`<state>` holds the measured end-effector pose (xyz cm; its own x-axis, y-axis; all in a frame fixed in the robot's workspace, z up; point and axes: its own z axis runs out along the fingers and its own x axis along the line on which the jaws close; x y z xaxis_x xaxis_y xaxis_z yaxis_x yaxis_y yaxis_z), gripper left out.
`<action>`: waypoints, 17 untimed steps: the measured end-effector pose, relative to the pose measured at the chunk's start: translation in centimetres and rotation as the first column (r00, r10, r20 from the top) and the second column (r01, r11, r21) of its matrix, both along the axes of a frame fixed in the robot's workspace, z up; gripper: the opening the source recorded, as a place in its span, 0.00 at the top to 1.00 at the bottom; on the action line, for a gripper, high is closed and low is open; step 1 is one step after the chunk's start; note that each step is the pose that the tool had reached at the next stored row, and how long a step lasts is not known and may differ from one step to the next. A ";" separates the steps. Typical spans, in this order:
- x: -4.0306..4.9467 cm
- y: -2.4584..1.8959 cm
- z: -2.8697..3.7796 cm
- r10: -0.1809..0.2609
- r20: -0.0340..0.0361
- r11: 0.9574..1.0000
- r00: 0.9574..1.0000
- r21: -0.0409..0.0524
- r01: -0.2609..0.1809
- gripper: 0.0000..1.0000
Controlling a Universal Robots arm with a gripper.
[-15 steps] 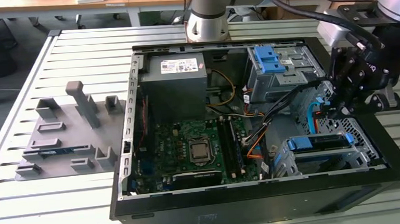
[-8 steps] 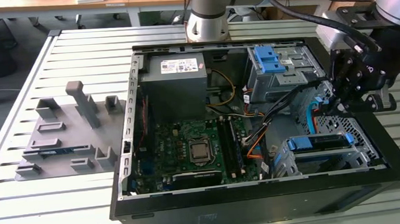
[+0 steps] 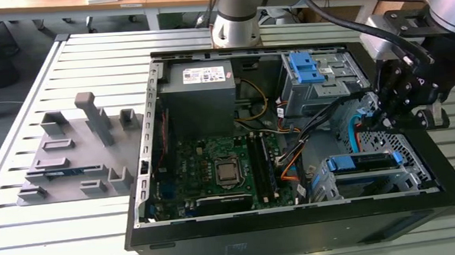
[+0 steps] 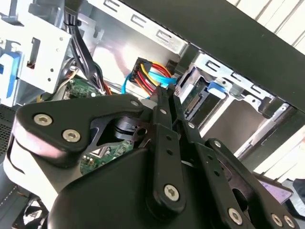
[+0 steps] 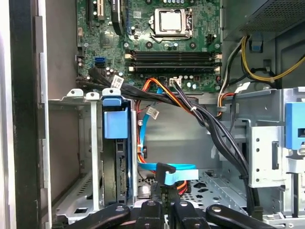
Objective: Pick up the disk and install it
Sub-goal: 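Insert the first disk wire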
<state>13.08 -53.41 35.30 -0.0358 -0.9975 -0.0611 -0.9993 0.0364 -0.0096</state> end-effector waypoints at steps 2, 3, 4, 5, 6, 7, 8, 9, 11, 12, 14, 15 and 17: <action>0.00 -0.49 -0.13 0.000 0.000 1.000 1.000 0.000 0.000 0.84; 0.00 -0.80 -0.24 0.000 0.000 1.000 1.000 0.000 0.000 0.84; 0.00 -1.10 -0.37 0.000 -0.001 1.000 1.000 0.000 0.000 0.84; 0.00 -1.43 -0.50 0.000 -0.001 1.000 1.000 0.000 0.000 0.84; 0.00 -1.72 -0.58 0.000 -0.002 1.000 1.000 0.000 0.000 0.84; 0.01 -1.83 -0.62 0.000 -0.002 1.000 1.000 0.000 0.000 0.84; 0.00 -1.83 -0.61 0.000 -0.002 1.000 1.000 0.000 0.000 0.84; 0.00 -1.83 -0.61 0.000 -0.002 1.000 1.000 0.000 0.000 0.84; 0.00 -1.83 -0.61 0.000 -0.002 1.000 1.000 0.000 0.000 0.84; 0.00 -1.84 -0.60 0.000 -0.002 1.000 1.000 0.000 0.000 0.84; 0.00 -1.93 -0.61 0.000 -0.005 1.000 1.000 -0.001 0.000 0.84; -0.01 -2.00 -0.63 0.000 -0.007 1.000 1.000 0.000 0.000 0.84; 0.00 -2.07 -0.70 0.000 -0.009 1.000 1.000 0.000 0.000 0.84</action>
